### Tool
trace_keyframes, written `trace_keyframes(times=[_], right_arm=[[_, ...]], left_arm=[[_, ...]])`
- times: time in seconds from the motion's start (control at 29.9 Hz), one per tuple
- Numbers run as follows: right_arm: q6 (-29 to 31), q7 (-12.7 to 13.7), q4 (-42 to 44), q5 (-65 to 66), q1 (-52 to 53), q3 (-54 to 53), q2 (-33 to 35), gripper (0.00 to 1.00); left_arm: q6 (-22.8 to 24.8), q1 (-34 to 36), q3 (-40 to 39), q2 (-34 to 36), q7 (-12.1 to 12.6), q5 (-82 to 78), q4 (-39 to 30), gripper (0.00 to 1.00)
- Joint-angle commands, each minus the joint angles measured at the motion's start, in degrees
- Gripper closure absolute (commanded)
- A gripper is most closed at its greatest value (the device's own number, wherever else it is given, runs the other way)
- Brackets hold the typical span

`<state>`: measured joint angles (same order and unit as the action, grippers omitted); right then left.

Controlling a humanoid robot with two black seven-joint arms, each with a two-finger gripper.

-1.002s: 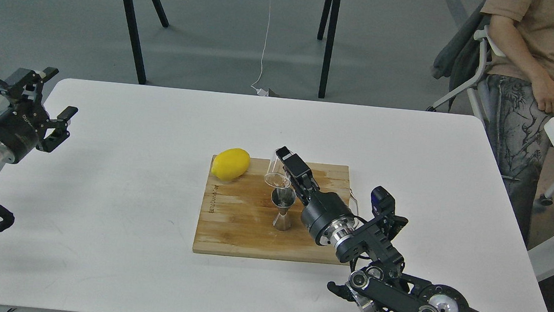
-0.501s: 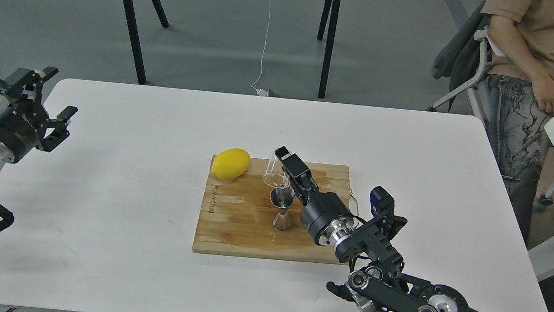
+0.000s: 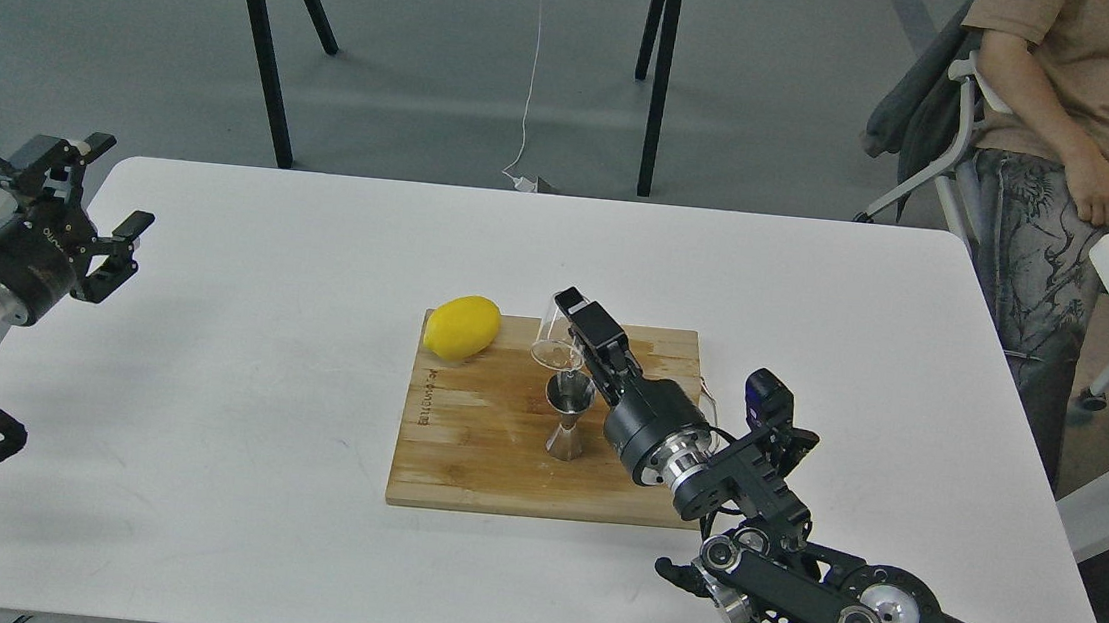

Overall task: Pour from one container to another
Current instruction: 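Carry the glass back beside the board with the right gripper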

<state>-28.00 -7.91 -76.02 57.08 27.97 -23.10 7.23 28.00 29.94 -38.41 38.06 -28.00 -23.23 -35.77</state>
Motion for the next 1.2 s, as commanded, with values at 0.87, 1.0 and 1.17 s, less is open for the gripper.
trace_keyframes(times=[0.87,1.0,1.17], right_arm=[[0.0,-2.3,-6.9,-43.8,-8.3,-36.0,-1.8,0.61],[1.4,-2.3,-6.3,-50.8,-13.0,-46.4,-3.8,0.61],[3.2,-2.1,-5.6,-60.9,-19.1,-57.1,-4.5,0.61]], left_arm=[[0.0,0.0,0.0,-0.2,0.0,-0.1,0.1,0.05],[0.0,-0.1,0.1,-0.4,0.0,-0.1,0.1,0.05],[0.0,-0.1,0.1,-0.4,0.0,-0.1,0.1,0.05]])
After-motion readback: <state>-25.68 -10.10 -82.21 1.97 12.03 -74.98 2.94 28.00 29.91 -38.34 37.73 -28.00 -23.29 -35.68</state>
